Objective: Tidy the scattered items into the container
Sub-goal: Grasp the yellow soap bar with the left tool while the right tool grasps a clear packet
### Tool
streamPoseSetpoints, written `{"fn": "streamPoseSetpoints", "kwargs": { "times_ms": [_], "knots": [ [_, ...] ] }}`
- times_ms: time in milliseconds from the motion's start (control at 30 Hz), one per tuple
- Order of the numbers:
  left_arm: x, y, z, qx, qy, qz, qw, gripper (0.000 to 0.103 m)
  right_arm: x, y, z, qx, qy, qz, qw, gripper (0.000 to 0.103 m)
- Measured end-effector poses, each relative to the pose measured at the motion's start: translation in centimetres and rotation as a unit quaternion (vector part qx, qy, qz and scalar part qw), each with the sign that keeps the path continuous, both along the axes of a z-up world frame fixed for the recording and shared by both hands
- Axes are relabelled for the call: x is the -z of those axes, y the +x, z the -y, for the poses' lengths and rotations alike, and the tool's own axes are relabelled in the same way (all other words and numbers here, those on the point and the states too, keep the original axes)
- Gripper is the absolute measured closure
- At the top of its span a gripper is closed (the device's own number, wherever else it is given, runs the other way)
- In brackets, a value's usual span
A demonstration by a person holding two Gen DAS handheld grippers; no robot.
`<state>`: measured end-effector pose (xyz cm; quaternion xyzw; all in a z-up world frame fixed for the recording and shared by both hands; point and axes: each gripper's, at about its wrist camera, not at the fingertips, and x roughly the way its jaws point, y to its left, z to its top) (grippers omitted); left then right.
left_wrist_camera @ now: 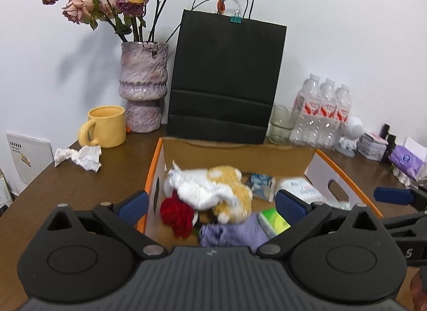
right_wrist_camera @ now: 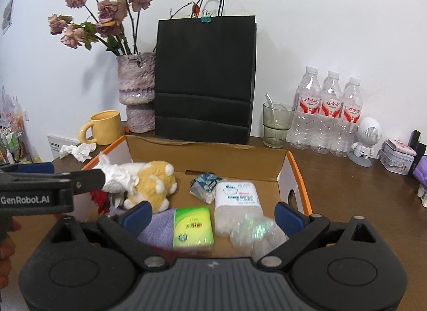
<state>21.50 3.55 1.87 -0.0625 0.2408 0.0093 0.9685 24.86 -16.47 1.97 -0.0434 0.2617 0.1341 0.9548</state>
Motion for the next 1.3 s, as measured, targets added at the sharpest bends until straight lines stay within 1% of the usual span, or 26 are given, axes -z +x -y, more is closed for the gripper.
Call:
{"fn": "streamPoseSetpoints", "kwargs": {
  "times_ms": [167, 300, 400, 500, 533, 633, 700, 767, 800, 867, 933, 1000, 1033, 1067, 1100, 1133, 1167, 1300],
  "knots": [
    [0.5, -2.7, -0.9, 0.003, 0.005, -0.004, 1.0, 0.0, 0.6, -2.8, 0.4, -0.01, 0.006, -0.005, 1.0, 0.004],
    [1.3, -4.3, -1.4, 0.008, 0.013, -0.015, 0.9998, 0.0, 1.3, -4.8, 0.6, -0.017, 0.008, -0.007, 1.0, 0.004],
    [2.4, -4.7, -1.5, 0.014, 0.022, -0.031, 0.9992, 0.0, 2.2, -5.9, 0.4, -0.025, 0.003, -0.014, 1.0, 0.004],
    [3.9, -4.5, -1.3, 0.021, 0.033, -0.055, 0.9977, 0.0, 3.5, -6.1, 0.1, -0.029, 0.002, -0.028, 0.999, 0.005],
    [4.4, -4.5, -1.2, 0.024, 0.037, -0.06, 0.9972, 0.0, 3.9, -6.0, -0.1, -0.028, 0.001, -0.034, 0.999, 0.005],
    [5.7, -3.9, -0.8, 0.031, 0.056, -0.072, 0.9954, 0.0, 5.3, -5.3, -0.1, -0.019, -0.003, -0.053, 0.998, 0.012],
    [6.5, -3.5, -0.5, 0.031, 0.063, -0.077, 0.9946, 0.002, 5.9, -4.8, 0.0, -0.017, 0.003, -0.066, 0.998, 0.017],
    [7.2, -3.1, -0.5, 0.024, 0.062, -0.082, 0.9944, 0.007, 6.4, -4.4, 0.1, -0.02, 0.011, -0.073, 0.997, 0.021],
    [7.5, -2.8, -0.6, 0.024, 0.06, -0.086, 0.9942, 0.009, 6.5, -4.2, 0.1, -0.023, 0.015, -0.076, 0.997, 0.025],
    [8.0, -2.5, -0.6, 0.029, 0.054, -0.094, 0.9937, 0.017, 6.8, -3.8, 0.0, -0.025, 0.019, -0.084, 0.996, 0.03],
    [8.4, -2.2, -0.6, 0.033, 0.052, -0.1, 0.9931, 0.021, 7.1, -3.4, -0.1, -0.027, 0.024, -0.091, 0.995, 0.036],
    [8.4, -2.2, -0.5, 0.038, 0.057, -0.096, 0.9931, 0.027, 7.4, -3.3, -0.5, -0.031, 0.02, -0.095, 0.995, 0.045],
    [8.4, -2.2, -0.4, 0.039, 0.06, -0.093, 0.9931, 0.033, 7.5, -3.2, -0.8, -0.034, 0.014, -0.097, 0.995, 0.047],
    [8.4, -2.2, -0.4, 0.042, 0.061, -0.09, 0.9932, 0.042, 7.7, -3.2, -1.1, -0.038, 0.008, -0.099, 0.994, 0.052],
    [8.3, -2.3, -0.4, 0.046, 0.06, -0.087, 0.9933, 0.048, 7.8, -3.3, -1.4, -0.042, 0.004, -0.096, 0.995, 0.061],
    [8.3, -2.4, -0.4, 0.05, 0.06, -0.084, 0.9934, 0.062, 7.9, -3.4, -1.5, -0.045, 0.0, -0.093, 0.995, 0.069],
    [8.2, -2.4, -0.4, 0.053, 0.058, -0.082, 0.9935, 0.067, 7.8, -3.5, -1.5, -0.048, 0.002, -0.094, 0.994, 0.077],
    [8.2, -2.7, -0.6, 0.063, 0.054, -0.078, 0.9935, 0.068, 7.8, -3.9, -1.1, -0.047, 0.008, -0.09, 0.995, 0.077]
  ]
}}
